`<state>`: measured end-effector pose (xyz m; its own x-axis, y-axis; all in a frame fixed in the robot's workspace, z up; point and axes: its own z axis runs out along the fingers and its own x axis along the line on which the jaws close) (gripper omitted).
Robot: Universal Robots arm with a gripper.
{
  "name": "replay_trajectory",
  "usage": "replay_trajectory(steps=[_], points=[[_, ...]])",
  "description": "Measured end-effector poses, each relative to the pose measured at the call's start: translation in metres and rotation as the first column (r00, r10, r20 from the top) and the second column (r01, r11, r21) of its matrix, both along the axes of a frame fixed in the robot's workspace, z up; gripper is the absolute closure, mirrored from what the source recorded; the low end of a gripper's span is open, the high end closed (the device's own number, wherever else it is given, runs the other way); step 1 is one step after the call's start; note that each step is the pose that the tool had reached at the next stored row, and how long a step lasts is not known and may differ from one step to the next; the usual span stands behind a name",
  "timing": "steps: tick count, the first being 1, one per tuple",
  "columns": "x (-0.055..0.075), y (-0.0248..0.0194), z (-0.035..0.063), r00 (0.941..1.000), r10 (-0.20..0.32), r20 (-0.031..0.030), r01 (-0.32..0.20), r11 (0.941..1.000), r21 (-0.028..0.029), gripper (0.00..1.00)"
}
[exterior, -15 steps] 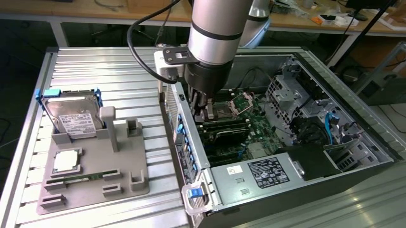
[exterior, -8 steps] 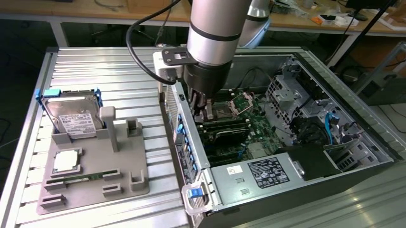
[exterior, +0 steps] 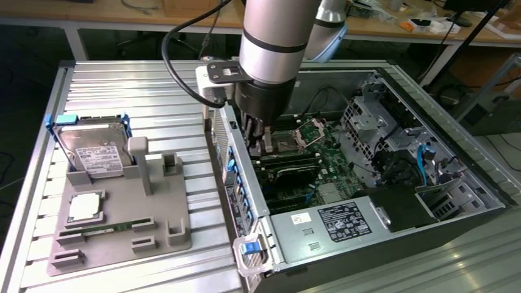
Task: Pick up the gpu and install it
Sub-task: 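Press down on the gpu until it lock into place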
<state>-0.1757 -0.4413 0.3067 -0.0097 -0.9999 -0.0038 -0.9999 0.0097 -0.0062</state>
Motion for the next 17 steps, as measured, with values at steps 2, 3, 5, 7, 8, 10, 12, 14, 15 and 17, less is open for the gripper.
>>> replay_trajectory(steps=[2, 3, 5, 7, 8, 10, 12, 14, 15, 17], points=[[0.000, 0.0001, 0.0000, 1.0000, 0.000, 0.0000, 0.000, 1.0000, 0.0000, 0.89], [0.001, 0.0002, 0.0000, 1.0000, 0.000, -0.0001, 0.000, 1.0000, 0.0000, 0.89], [0.003, 0.0001, 0.0000, 1.0000, 0.000, -0.0001, 0.000, 1.0000, -0.0002, 0.89], [0.007, 0.0000, 0.0000, 1.0000, 0.000, 0.0000, 0.000, 1.0000, -0.0005, 0.89], [0.008, 0.0000, 0.0000, 1.0000, 0.000, -0.0001, 0.000, 1.0000, -0.0010, 0.89], [0.011, -0.0001, -0.0002, 1.0000, 0.000, -0.0001, 0.000, 1.0000, -0.0037, 0.89], [0.011, -0.0004, -0.0011, 1.0000, 0.000, 0.0000, 0.000, 0.9999, -0.0166, 0.89], [0.011, -0.0010, -0.0016, 1.0000, 0.000, -0.0001, 0.000, 0.9997, -0.0256, 0.89], [0.010, -0.0013, -0.0019, 1.0000, 0.000, -0.0001, 0.000, 0.9996, -0.0300, 0.89], [0.010, -0.0013, -0.0032, 1.0000, 0.000, 0.0000, 0.000, 0.9994, -0.0349, 0.89]])
